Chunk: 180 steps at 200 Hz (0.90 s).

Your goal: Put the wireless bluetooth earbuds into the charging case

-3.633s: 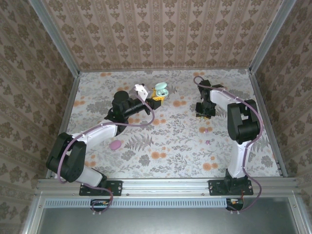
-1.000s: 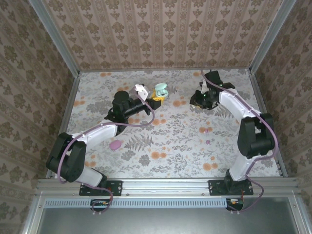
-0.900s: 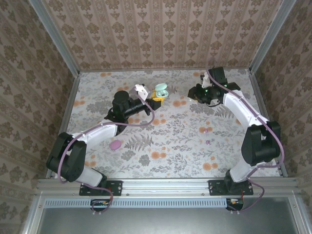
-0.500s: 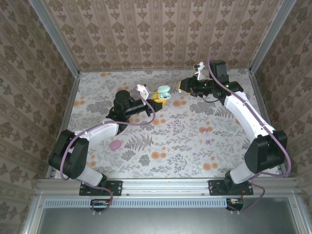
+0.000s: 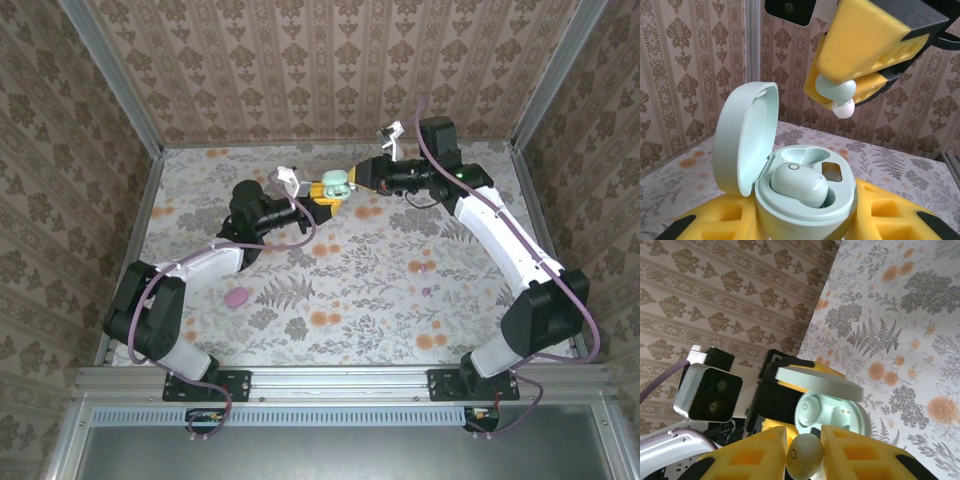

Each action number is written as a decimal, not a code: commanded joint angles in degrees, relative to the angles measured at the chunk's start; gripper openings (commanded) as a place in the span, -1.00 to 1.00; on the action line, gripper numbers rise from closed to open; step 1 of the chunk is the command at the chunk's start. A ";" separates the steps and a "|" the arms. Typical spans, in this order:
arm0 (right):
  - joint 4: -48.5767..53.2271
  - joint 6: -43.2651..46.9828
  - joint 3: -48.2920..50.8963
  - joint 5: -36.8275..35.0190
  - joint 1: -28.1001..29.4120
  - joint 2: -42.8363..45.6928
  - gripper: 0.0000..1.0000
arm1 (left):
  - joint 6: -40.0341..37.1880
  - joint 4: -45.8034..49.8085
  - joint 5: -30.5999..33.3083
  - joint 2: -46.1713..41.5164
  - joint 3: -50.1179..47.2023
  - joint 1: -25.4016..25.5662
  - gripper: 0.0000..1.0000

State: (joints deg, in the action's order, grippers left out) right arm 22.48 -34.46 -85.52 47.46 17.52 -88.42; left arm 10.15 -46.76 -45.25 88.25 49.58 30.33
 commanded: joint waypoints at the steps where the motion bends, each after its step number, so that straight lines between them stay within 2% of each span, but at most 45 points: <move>1: 0.53 2.80 -2.94 2.22 0.98 1.01 -0.46 | 1.54 -2.63 -1.94 0.25 2.23 -0.36 -0.49; 46: 5.28 6.46 -5.08 -0.98 1.82 -0.18 -0.46 | 2.12 -2.92 -2.19 0.04 2.21 -0.36 -0.49; 132: 7.86 9.14 -5.90 -5.37 2.56 -1.77 -0.47 | 2.00 -3.06 -1.81 0.15 2.15 -0.36 -0.49; 180: 16.23 9.11 -1.40 -22.51 0.76 -0.27 -0.46 | -2.78 6.10 6.97 -1.05 1.84 -0.62 -0.50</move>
State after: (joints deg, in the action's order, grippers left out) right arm 33.43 -25.63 -89.21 35.68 19.31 -89.73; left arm 10.61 -45.17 -42.94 88.25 50.04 30.22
